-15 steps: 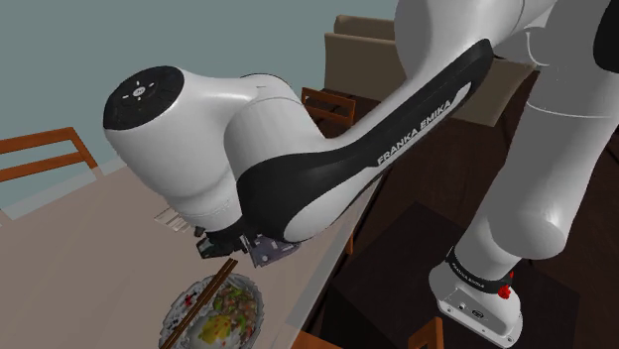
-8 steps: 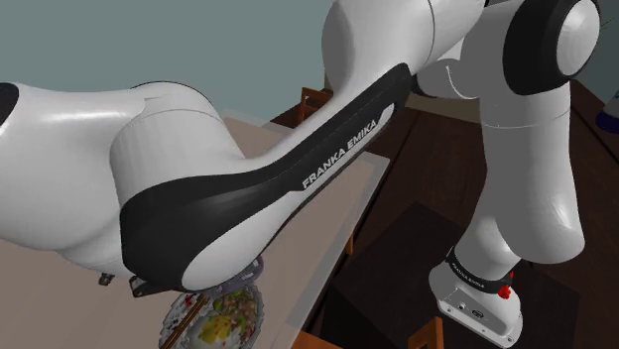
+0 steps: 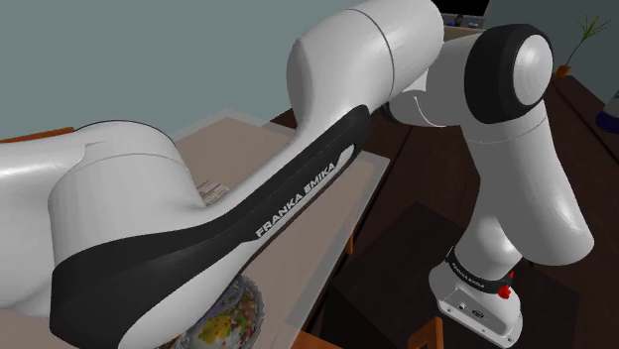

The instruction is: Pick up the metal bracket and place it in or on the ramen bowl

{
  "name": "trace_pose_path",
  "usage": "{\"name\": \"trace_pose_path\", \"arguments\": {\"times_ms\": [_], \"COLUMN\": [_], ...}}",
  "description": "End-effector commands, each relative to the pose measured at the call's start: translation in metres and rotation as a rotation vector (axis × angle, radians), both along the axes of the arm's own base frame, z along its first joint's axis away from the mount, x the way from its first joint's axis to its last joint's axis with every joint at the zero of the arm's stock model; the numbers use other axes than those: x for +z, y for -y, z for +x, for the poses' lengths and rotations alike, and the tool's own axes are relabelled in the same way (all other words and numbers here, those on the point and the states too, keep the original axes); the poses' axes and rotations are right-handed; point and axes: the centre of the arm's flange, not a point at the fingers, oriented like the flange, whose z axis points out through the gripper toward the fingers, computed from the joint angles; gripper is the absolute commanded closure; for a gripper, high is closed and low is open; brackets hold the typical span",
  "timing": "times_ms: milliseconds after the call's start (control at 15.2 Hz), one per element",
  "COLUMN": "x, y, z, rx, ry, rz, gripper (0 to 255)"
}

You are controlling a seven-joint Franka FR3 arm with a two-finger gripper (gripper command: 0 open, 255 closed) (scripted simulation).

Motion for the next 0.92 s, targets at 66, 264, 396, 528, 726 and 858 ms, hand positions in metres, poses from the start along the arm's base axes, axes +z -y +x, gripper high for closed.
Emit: {"name": "trace_pose_path", "arguments": {"times_ms": [66,264,396,528,726,858], "x": [-0.016,-0.032,-0.043,-0.053,-0.054,-0.054], "y": [0.000,0.000,0.000,0.000,0.000,0.000], "z": [0.001,0.001,0.001,0.001,0.001,0.001], "rx": [0.000,0.000,0.000,0.000,0.000,0.000], "ry": [0.000,0.000,0.000,0.000,0.000,0.000], "rz": [0.000,0.000,0.000,0.000,0.000,0.000], "gripper": [255,255,255,255,255,255]}}
